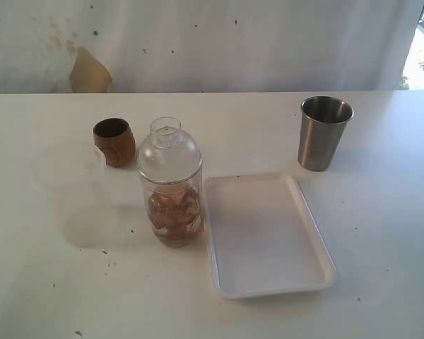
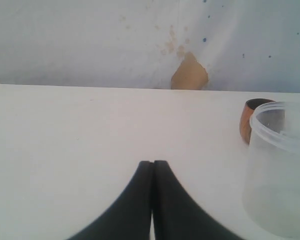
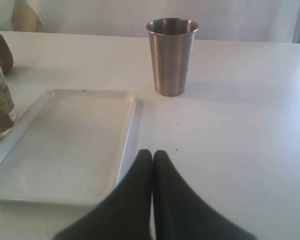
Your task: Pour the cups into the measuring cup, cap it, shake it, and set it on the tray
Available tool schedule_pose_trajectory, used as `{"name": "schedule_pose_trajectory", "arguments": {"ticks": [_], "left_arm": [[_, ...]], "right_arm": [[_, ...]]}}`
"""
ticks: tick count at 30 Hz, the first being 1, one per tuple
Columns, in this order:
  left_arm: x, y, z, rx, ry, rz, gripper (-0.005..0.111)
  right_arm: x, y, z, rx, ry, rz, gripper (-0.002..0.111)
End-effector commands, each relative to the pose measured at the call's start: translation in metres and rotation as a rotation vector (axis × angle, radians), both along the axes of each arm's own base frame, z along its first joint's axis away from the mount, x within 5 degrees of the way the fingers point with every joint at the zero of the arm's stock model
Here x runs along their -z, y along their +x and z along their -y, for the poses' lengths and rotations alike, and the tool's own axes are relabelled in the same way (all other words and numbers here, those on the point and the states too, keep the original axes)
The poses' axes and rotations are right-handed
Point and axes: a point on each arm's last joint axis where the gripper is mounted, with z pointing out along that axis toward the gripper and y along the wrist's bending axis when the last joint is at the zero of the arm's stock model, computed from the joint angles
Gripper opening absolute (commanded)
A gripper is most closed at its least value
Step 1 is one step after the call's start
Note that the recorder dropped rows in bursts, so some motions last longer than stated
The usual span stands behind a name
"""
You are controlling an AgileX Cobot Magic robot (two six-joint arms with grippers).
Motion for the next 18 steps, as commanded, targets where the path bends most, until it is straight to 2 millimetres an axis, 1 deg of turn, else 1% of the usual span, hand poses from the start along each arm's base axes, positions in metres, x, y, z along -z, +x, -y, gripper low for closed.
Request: {"name": "schedule_pose_trajectory", "arguments": {"ticks": [1, 18], "left_arm": [[-0.0006, 0.0, -0.0002, -0.002, 0.006, 0.021, 0.0], [-0.0006, 0.0, -0.0002, -0.001, 0.012, 0.02, 0.0]], "right_arm": [[0.0012, 0.0001, 0.0002, 0.005, 0.005, 0.007, 0.0], [0.0008, 0.0002, 0.0002, 0.004, 0.003, 0.012, 0.0]]}}
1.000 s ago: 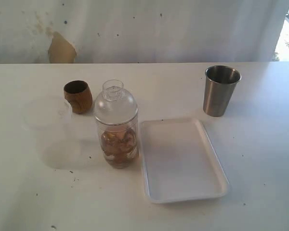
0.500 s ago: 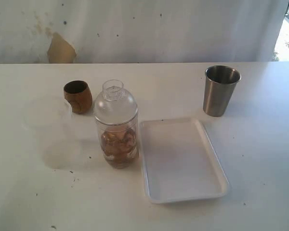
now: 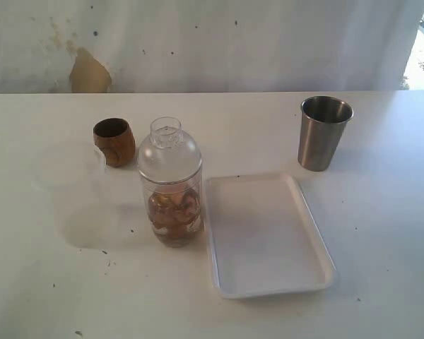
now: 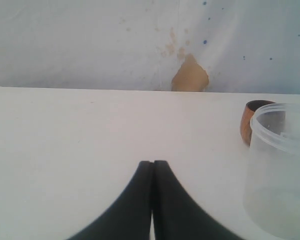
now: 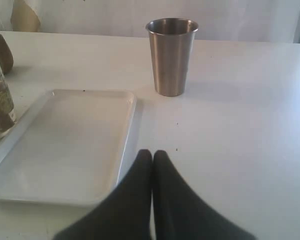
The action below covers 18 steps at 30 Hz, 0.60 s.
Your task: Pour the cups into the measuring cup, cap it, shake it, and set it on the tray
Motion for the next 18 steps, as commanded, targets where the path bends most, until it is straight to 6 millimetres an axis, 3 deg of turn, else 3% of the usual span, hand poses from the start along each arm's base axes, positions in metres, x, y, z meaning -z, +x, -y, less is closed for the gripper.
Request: {"name": "schedule_pose_trajectory", "arguments": {"ticks": [1, 12, 18], "left_arm": [[0.0, 0.0, 0.0, -0.001, 0.005, 0.016, 0.0], [0.0, 0.0, 0.0, -0.001, 0.005, 0.016, 0.0], [0.0, 0.0, 0.0, -0.001, 0.005, 0.016, 0.0]], "right_arm": [[0.0, 0.0, 0.0, 0.005, -0.007, 0.022, 0.0], [-0.002, 0.001, 0.001, 0.003, -0.021, 0.049, 0.0], [-0.028, 0.002, 0.0, 0.003, 0.023, 0.331, 0.0]]}}
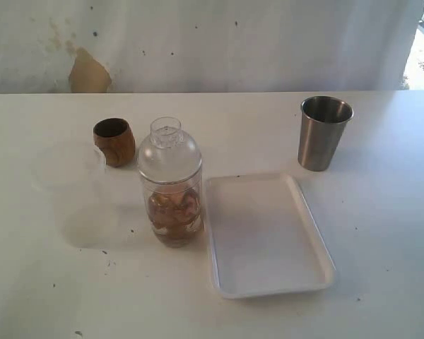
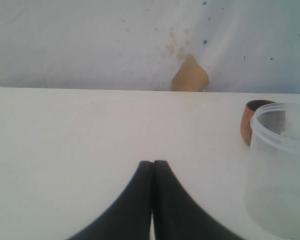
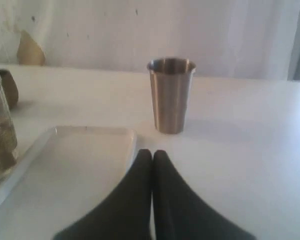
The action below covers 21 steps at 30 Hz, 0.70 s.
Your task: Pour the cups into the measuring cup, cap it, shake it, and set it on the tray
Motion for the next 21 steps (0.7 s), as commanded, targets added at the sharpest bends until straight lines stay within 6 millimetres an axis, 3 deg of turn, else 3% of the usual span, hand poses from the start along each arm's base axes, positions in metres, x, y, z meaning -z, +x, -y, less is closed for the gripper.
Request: {"name": "schedule_pose_trajectory", "arguments": {"ticks": [1, 5, 8, 14, 17, 21], "left_arm": [[0.0, 0.0, 0.0, -0.002, 0.001, 0.016, 0.0], [0.0, 0.0, 0.0, -0.002, 0.001, 0.016, 0.0], [0.0, 0.0, 0.0, -0.002, 0.001, 0.016, 0.0], [0.0, 0.0, 0.0, -0.002, 0.001, 0.016, 0.0], [0.0, 0.0, 0.0, -0.002, 0.001, 0.016, 0.0], [0.0, 0.0, 0.0, -0.002, 0.001, 0.016, 0.0]], "right_arm": [[-0.022, -0.001, 0.0, 0.001, 0.041, 0.248, 0.0], [-0.042, -0.006, 0.0, -0.014, 0.135, 0.476, 0.0], [-0.047, -0.008, 0.0, -0.031, 0.21, 0.519, 0.0], [-0.058, -0.011, 0.0, -0.04, 0.194, 0.551, 0.003], [-0.066, -0.008, -0.003, -0.062, 0.179, 0.54, 0.017], [-0.078, 0.001, -0.006, -0.08, 0.163, 0.56, 0.057]]}}
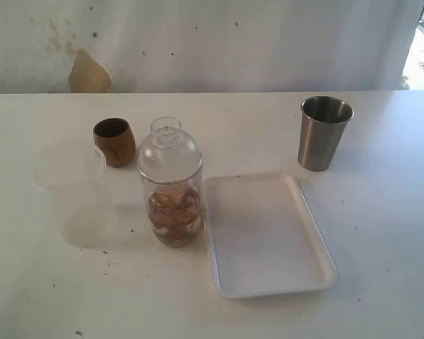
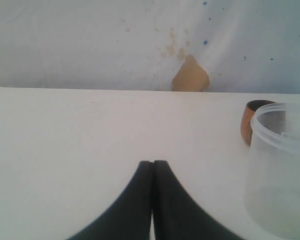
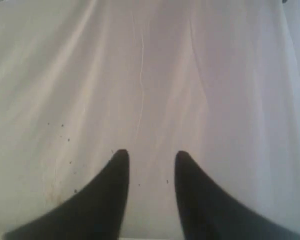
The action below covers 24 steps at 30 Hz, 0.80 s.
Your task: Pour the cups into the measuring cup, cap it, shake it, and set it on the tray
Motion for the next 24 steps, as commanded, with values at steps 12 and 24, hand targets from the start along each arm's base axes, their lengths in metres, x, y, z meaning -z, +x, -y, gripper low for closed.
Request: {"name": "schedule_pose_trajectory", "arguments": {"ticks": [12, 24], "left_arm": [[0.0, 0.0, 0.0, -0.002, 0.001, 0.015, 0.0], [0.0, 0.0, 0.0, -0.002, 0.001, 0.015, 0.0]], "right_arm": [[-0.019, 0.067, -0.04, -0.323, -0.195, -0.037, 0.082], [0.017, 0.105, -0.048, -0.347, -0.3, -0.231, 0.105]]}}
